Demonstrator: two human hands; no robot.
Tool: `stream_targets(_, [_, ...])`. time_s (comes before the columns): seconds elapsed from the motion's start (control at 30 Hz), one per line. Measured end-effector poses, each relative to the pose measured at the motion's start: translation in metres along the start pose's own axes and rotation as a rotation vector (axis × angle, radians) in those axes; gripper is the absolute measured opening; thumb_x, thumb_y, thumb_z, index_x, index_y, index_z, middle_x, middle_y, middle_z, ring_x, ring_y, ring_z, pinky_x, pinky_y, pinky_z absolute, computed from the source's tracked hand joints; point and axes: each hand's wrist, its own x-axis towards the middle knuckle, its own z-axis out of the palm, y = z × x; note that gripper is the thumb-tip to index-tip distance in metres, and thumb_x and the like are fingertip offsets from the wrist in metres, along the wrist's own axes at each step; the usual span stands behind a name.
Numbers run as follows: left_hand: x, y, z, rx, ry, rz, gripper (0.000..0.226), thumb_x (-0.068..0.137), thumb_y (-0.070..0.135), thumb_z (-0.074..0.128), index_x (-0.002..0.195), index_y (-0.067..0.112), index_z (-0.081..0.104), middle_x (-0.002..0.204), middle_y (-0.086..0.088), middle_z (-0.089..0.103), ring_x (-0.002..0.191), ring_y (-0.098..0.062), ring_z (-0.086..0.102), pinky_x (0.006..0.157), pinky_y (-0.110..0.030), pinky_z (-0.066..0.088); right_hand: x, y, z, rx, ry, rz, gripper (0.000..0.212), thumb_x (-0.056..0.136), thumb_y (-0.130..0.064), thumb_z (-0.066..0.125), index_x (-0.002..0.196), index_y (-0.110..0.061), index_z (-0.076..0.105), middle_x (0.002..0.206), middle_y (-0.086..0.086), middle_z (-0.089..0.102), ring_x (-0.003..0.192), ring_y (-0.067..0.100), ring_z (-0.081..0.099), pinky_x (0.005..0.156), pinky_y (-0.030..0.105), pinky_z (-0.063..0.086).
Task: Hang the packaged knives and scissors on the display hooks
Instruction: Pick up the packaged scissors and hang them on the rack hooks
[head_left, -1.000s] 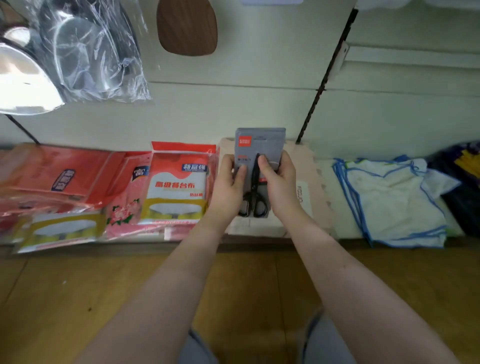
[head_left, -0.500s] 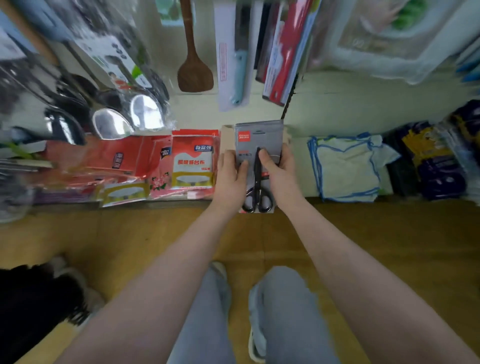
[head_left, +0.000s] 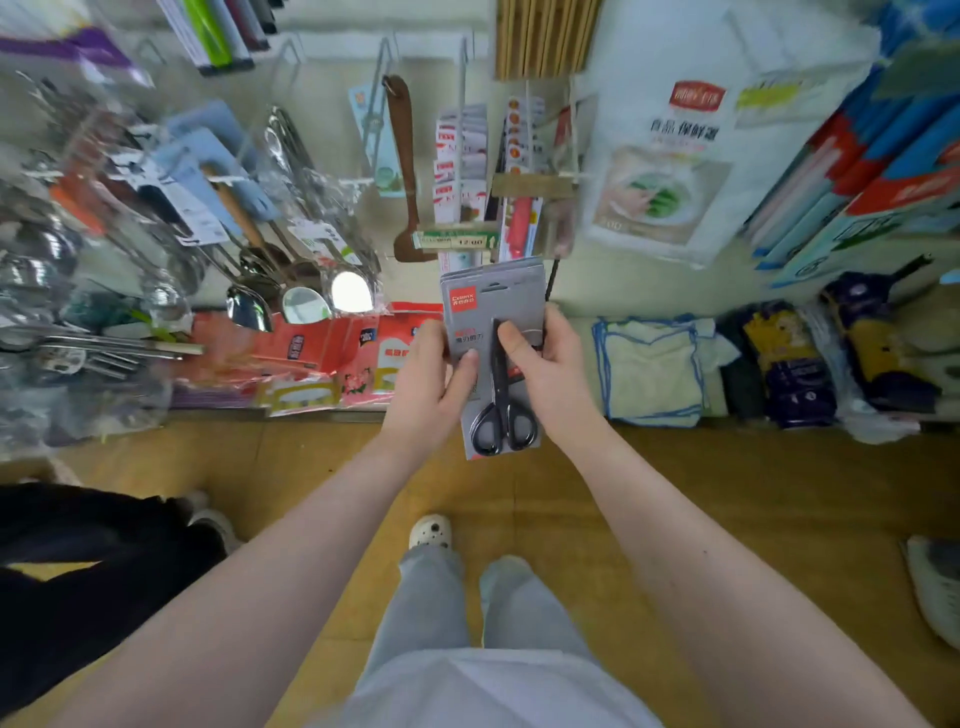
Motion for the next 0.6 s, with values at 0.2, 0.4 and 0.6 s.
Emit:
stream_targets(0.2, [0.019, 0.045, -0.024, -0.089, 0.061, 0.079, 0.038, 0.090, 0.035, 0.040, 0.108, 0.003, 0.051, 0.101, -0.016, 0.060, 0.092, -0.029, 0.058, 0.079, -0.050, 0.049, -0.002, -0.057, 0.007, 0.085, -0.050, -0.092, 0.016, 0.092, -0.010, 0.055, 0.102, -0.022, 0.056, 0.098, -0.005, 0.068, 0.090, 0.007, 0.067, 0.070, 0.020, 0.054])
stream_targets(0.4, [0.052, 0.075, -0.043, -0.657, 0.035, -0.114, 0.024, 0.087, 0.037, 0.048, 0.106, 0.031, 0.062, 0.100, 0.011, 0.070, 0.099, -0.007, 0.064, 0.084, -0.025, 0.050, 0.019, -0.098, 0.029, 0.120, -0.070, -0.173, 0.013, 0.091, -0.006, 0.054, 0.104, -0.010, 0.057, 0.092, -0.002, 0.068, 0.079, 0.002, 0.067, 0.066, 0.018, 0.054])
stream_targets(0.6, [0.088, 0.091, -0.085, -0.935, -0.271, -0.318, 0.038, 0.082, 0.044, 0.044, 0.101, 0.024, 0.070, 0.100, 0.000, 0.075, 0.093, -0.016, 0.071, 0.077, -0.028, 0.057, 0.048, -0.127, 0.060, 0.143, -0.092, -0.217, 0.016, 0.091, -0.006, 0.055, 0.097, -0.020, 0.061, 0.088, -0.009, 0.070, 0.080, 0.001, 0.069, 0.068, 0.016, 0.052])
